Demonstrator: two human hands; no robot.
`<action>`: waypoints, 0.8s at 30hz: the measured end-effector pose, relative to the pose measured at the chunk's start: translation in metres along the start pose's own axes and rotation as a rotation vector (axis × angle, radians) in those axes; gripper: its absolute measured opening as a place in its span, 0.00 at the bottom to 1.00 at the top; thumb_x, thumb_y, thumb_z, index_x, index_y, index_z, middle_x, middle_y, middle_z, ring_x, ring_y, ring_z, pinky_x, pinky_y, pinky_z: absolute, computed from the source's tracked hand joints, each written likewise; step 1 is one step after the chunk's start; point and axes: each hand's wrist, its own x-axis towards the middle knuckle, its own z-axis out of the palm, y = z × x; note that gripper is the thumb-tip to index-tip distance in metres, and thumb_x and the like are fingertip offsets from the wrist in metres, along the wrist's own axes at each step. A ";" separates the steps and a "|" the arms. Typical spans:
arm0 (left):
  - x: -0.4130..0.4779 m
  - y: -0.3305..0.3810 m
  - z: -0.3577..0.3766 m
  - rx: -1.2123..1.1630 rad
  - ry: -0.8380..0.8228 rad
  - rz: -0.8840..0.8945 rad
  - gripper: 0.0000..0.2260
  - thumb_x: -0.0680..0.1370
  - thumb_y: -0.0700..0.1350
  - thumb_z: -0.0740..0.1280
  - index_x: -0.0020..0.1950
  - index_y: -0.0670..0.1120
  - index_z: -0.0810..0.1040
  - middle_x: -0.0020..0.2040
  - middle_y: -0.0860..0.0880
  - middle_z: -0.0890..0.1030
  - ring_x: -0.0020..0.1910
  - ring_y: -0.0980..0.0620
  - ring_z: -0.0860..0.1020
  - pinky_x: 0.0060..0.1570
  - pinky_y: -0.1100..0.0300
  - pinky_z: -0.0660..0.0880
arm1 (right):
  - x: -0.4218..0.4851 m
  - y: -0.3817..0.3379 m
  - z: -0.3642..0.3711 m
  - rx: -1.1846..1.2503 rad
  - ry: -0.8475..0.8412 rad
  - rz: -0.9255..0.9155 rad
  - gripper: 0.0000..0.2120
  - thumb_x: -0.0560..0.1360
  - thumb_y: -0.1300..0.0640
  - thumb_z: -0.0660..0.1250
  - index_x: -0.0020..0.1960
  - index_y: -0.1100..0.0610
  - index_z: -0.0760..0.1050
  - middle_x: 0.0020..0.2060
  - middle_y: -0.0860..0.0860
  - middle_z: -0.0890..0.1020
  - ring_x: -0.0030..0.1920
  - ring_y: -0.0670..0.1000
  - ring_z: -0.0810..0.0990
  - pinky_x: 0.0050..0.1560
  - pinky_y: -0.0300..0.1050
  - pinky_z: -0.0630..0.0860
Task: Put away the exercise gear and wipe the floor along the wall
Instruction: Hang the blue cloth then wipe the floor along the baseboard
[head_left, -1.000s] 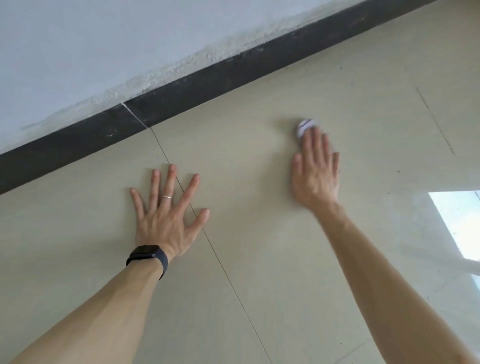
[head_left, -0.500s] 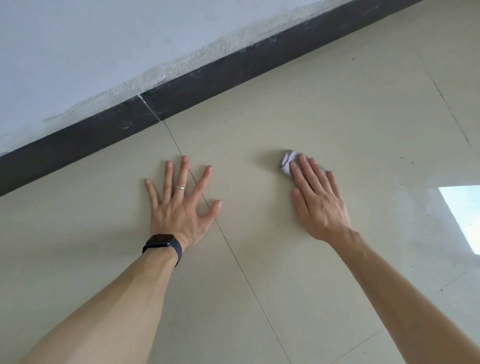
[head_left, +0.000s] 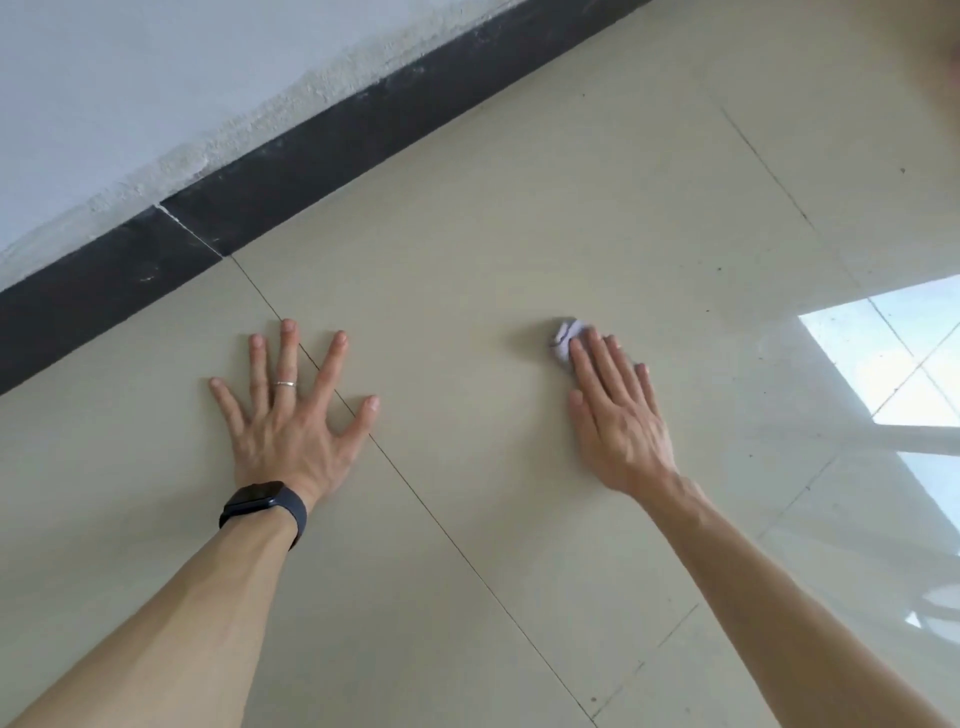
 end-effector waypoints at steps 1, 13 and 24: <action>0.000 0.000 0.001 0.005 -0.002 -0.006 0.32 0.76 0.71 0.48 0.79 0.67 0.45 0.82 0.53 0.39 0.80 0.47 0.39 0.73 0.31 0.41 | 0.017 0.019 -0.008 -0.001 0.044 0.100 0.27 0.83 0.46 0.44 0.82 0.47 0.48 0.81 0.45 0.47 0.80 0.47 0.43 0.79 0.55 0.46; -0.003 0.001 -0.006 0.032 -0.058 -0.017 0.34 0.75 0.72 0.45 0.79 0.67 0.41 0.81 0.54 0.36 0.80 0.49 0.37 0.74 0.32 0.40 | -0.106 -0.007 0.028 0.008 -0.042 0.001 0.26 0.84 0.45 0.45 0.81 0.42 0.48 0.81 0.44 0.48 0.81 0.46 0.45 0.78 0.55 0.47; -0.004 0.006 -0.003 -0.001 -0.049 -0.010 0.34 0.75 0.72 0.47 0.79 0.67 0.44 0.82 0.52 0.40 0.80 0.47 0.39 0.73 0.31 0.40 | -0.109 -0.005 0.028 0.069 0.068 0.306 0.27 0.84 0.44 0.45 0.82 0.48 0.48 0.81 0.47 0.46 0.81 0.49 0.43 0.79 0.57 0.43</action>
